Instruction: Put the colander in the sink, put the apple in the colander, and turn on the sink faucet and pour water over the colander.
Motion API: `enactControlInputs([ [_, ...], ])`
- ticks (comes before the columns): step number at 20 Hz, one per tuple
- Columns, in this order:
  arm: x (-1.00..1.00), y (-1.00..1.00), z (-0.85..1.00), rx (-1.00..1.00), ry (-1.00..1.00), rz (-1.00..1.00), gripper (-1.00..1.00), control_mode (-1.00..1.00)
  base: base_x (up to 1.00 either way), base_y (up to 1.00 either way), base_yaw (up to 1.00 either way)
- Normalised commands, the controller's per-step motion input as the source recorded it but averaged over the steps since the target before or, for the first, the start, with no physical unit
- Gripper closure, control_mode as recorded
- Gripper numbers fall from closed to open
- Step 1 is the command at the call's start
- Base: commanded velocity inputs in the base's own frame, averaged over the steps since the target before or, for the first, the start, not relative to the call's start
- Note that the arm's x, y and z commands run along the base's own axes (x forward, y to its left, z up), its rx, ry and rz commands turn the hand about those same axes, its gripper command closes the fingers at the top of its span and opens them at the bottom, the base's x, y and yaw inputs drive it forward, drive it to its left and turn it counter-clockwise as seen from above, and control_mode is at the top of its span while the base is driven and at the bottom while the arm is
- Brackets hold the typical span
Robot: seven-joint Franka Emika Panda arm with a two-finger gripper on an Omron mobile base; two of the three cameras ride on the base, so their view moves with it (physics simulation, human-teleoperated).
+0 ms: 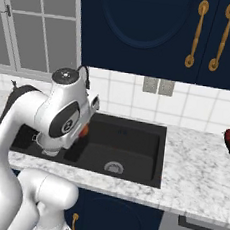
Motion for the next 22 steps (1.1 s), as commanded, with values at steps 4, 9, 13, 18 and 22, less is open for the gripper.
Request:
enactControlInputs([
  [4,-0.61,1.00,-0.06,-0.14,-0.01,0.18,1.00,-1.00,0.00,0.00,0.00],
  [9,-0.13,1.00,0.00,-0.23,0.07,0.24,1.00,-1.00,0.00,0.00,0.00],
  [13,0.09,1.00,0.02,-0.20,0.09,0.25,1.00,-1.00,0.00,0.00,0.00],
  [18,0.67,0.84,0.07,-0.05,0.15,0.32,1.00,-1.00,0.00,0.00,0.00],
  [22,0.88,0.52,0.00,0.02,0.16,0.30,1.00,-1.00,0.00,0.00,0.00],
])
